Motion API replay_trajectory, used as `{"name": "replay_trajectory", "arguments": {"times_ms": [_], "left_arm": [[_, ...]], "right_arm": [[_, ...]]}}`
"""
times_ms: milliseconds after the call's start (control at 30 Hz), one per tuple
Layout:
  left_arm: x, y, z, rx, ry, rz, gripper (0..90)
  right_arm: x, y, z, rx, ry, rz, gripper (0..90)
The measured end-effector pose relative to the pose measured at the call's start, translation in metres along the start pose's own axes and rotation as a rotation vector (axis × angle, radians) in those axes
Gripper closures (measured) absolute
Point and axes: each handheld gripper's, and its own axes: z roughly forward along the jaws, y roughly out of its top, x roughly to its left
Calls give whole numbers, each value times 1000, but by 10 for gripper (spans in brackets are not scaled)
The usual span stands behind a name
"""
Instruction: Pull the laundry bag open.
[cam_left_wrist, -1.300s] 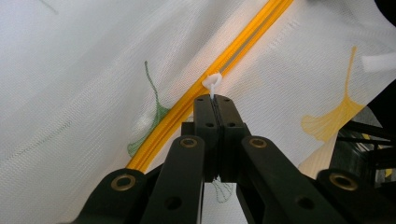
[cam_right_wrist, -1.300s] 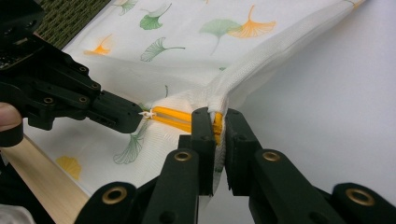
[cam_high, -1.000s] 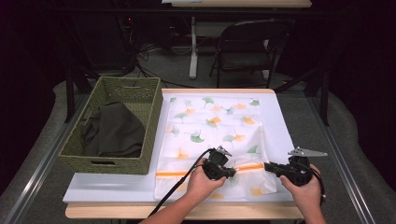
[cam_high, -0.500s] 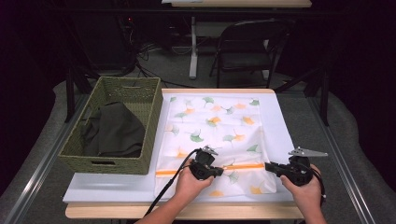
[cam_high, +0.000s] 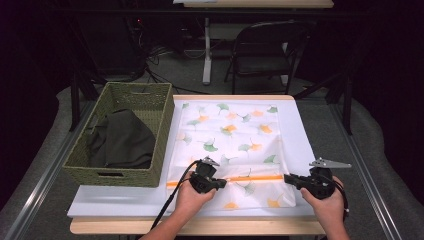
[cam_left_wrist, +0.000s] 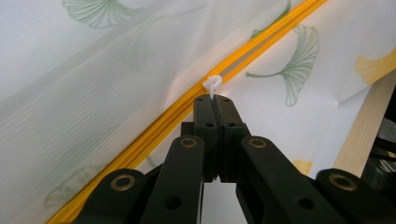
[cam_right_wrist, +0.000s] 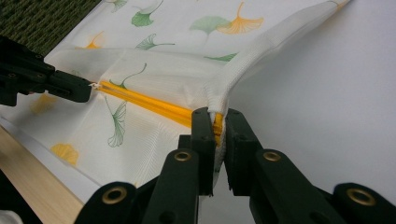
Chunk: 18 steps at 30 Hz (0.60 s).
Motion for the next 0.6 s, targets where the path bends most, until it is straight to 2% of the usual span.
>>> {"name": "replay_trajectory", "arguments": {"times_ms": [467,600], "left_arm": [[20,-26,-27,11,82,-16,896],[21,-27,-28,9,82,-18,896]], "right_arm": [[-1,-1,0,3,-6,0,834],[-1,-1,0,4,-5,2,834]]}}
